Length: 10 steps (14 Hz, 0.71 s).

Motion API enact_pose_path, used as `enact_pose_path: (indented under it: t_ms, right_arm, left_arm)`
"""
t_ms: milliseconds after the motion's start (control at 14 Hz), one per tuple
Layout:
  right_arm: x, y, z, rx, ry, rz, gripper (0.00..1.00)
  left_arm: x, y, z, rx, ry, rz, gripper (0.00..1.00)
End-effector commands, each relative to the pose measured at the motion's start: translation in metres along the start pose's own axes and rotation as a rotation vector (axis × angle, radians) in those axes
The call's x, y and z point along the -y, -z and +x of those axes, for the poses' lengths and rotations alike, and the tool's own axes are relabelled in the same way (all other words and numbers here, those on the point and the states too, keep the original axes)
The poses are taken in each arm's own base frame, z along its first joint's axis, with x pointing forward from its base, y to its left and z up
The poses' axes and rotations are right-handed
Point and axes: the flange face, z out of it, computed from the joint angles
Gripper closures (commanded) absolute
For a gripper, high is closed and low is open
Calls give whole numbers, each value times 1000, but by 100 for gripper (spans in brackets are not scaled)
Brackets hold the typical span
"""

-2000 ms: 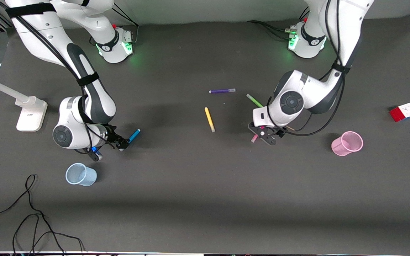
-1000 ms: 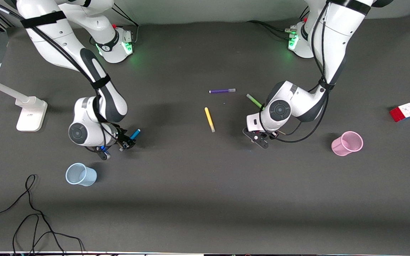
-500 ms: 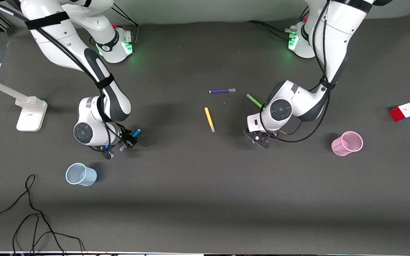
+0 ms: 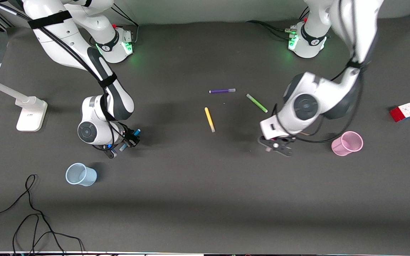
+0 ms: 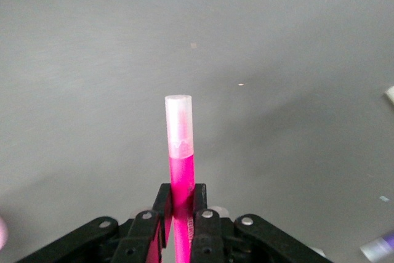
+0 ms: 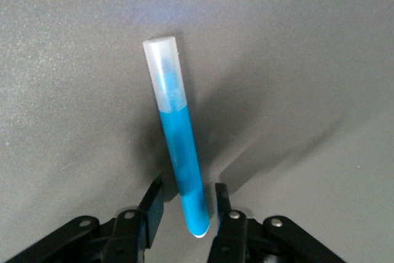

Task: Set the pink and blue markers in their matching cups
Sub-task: 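Lift the blue marker toward the blue cup while the left gripper carries pink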

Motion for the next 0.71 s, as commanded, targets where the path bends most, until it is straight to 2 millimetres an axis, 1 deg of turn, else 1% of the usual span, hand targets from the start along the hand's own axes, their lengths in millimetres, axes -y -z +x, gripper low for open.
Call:
enact_pose_path:
  t_ms: [0,71,143,214,286,357,429,500,571,643]
  right_arm:
    - [2,-3,-13,7,-23,10,58]
    - [2,-4,-13,8,-23,7,58]
    - [0,-7,-14,11,-23,0,60]
    - [-1,-7,-14,11,-23,0,66]
    - [-1,-8,-14,12,-23,-1,74]
    - [-1,-9,-17,12,-19,-4,86]
    - [-2,-9,-17,14,-19,-7,100]
    - [-4,-10,-16,17,-22,-12,100]
    - [-5,-3,-17,21,-21,-8,100]
    - [-10,9,-11,31,-31,-8,100]
  left_arm:
    - [33,69,-15,39,92,-13,100]
    - [56,85,-24,58,131,-13,100]
    - [73,101,-34,67,161,-11,100]
    - [94,113,-44,74,199,-12,100]
    - [117,127,-55,76,237,-12,100]
    - [139,136,-64,83,277,-17,100]
    - [165,145,-76,92,323,-22,100]
    - [189,150,-87,103,354,-25,100]
    - [208,149,-96,110,383,-25,100]
    - [227,149,-104,108,413,-27,100]
